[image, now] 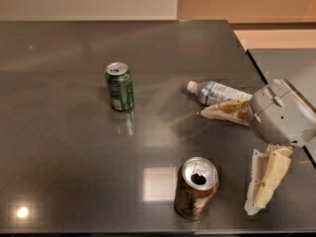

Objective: Move orange can near green can

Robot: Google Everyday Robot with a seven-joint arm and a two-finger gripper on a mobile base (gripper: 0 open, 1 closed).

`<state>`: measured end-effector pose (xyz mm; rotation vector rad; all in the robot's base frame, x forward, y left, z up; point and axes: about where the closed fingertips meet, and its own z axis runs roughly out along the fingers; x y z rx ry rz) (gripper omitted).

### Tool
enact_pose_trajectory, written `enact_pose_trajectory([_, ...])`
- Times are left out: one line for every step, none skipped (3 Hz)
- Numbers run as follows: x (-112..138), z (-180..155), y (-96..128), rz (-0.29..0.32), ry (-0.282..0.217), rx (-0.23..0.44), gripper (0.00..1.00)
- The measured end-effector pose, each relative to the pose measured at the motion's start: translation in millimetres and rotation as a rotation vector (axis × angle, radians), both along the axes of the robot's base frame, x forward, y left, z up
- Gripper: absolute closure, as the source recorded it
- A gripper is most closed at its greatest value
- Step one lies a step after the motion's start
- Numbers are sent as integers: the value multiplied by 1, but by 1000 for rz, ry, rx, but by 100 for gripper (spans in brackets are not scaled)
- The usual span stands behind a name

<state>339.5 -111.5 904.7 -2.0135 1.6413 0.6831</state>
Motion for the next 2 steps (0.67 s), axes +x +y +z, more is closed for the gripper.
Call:
enact_pose_trajectory([-12, -5, 13, 30, 18, 46, 0])
enact_pose_trajectory([-24, -11, 27, 59, 41, 79, 0])
